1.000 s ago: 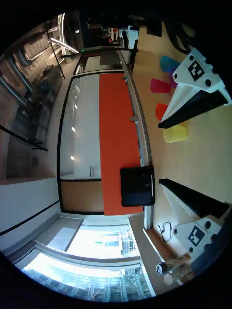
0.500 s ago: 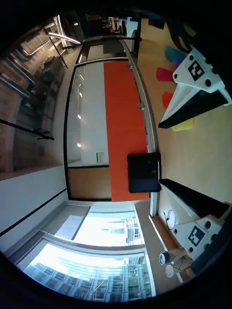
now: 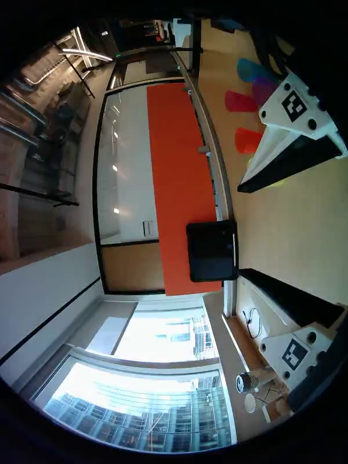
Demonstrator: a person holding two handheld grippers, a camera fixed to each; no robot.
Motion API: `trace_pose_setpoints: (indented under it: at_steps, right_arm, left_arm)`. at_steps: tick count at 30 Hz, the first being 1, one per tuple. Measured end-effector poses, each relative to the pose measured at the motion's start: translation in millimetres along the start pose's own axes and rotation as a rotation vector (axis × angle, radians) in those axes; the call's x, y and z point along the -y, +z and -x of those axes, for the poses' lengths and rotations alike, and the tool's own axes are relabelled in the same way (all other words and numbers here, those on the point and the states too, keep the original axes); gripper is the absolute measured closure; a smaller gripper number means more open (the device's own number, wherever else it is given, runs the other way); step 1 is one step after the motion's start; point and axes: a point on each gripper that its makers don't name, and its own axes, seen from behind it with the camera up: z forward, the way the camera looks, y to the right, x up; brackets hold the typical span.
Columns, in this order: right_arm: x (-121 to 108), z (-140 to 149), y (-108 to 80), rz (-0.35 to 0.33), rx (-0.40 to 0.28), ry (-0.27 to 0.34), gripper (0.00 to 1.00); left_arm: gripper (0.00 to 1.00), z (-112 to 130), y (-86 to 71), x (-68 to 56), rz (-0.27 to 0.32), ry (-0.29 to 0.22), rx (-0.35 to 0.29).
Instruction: Pour water
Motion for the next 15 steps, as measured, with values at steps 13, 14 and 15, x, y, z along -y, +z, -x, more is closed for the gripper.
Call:
trace_pose_setpoints:
  at_steps: [13,14,15]
  right_arm:
    - [4,-1,-0.5,0.0,0.014,0.003,0.0]
    - [5,-2,-0.4,-0.001,0.013,0.001,0.0]
    - [6,-3,-0.3,-0.003,0.012,0.0,0.0]
  left_arm:
    - [0.03,36,2.5,2.1,-0.028,-0.027,0.029]
    - [0.03,38,2.8,2.5,-0.03,-0.032,0.029]
    - [0.03,39,3.2,2.6,-0.032,-0.038,0.03]
